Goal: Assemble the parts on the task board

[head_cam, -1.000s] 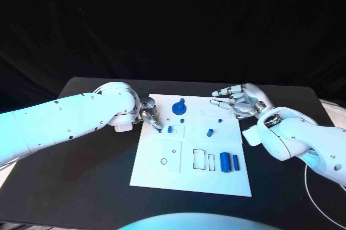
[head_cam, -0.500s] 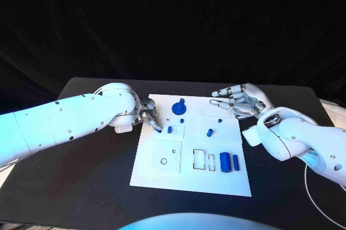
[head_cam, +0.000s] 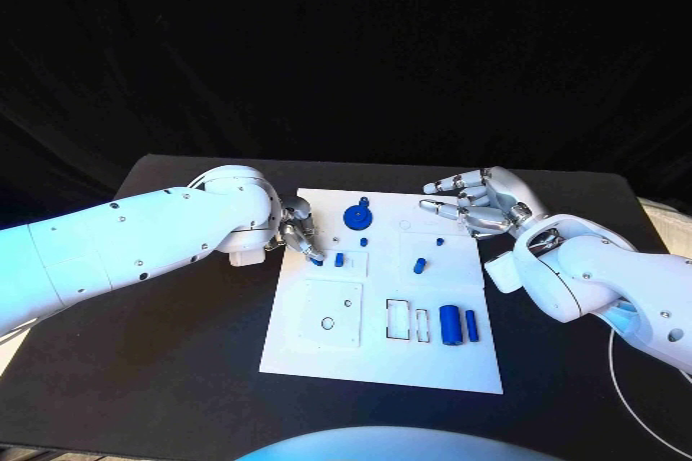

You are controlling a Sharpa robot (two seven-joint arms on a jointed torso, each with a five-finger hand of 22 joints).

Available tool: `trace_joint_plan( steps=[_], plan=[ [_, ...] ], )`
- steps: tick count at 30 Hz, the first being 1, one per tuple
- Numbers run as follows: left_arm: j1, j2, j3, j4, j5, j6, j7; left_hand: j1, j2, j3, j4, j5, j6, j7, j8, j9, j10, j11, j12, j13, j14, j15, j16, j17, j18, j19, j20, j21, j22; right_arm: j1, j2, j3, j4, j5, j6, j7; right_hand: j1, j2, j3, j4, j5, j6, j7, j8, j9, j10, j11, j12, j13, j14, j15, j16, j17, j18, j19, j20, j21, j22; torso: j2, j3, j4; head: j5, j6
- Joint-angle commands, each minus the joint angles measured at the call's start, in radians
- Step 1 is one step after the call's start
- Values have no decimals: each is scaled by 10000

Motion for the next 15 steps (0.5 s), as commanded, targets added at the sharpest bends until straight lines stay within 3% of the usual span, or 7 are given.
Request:
trace_joint_plan(
  steps=[1,7,15],
  plan=[
    [-72,78,-49,11,210,326,-188,-213,-9,1315,-1211,49,205,-98,80,-6,96,-37,87,35,1052,8,31,2633,-115,345,30,51,1318,-8,3,1,25,-42,135,96,-26,83,-73,-14,40,55,-36,-9,11,-58,-6,3,516,668,-47,-39,1000,164,-63,-19,-40,-6,0,0,5,-18,-22],
    [-70,186,-56,-59,297,399,-468,-799,-168,1072,-991,21,414,-244,138,3,198,-142,168,126,1052,-72,31,2633,-129,382,-23,96,1386,-8,-9,1,38,-41,130,93,-26,83,-73,-14,40,55,-36,-9,11,-58,-6,3,516,668,-47,-39,1000,164,-63,-19,-40,-6,-3,1,7,-23,-46],
    [-69,308,-73,-128,139,318,-621,-1045,-168,888,-915,18,591,-321,211,26,323,-206,307,267,1052,-119,31,2633,-153,436,-67,166,1479,-9,10,1,15,37,128,122,-26,83,-73,-14,40,55,-36,-9,11,-58,-6,3,516,668,-47,-39,1000,164,-63,-19,-40,-6,0,2,-2,-65,-55]
  ],
)
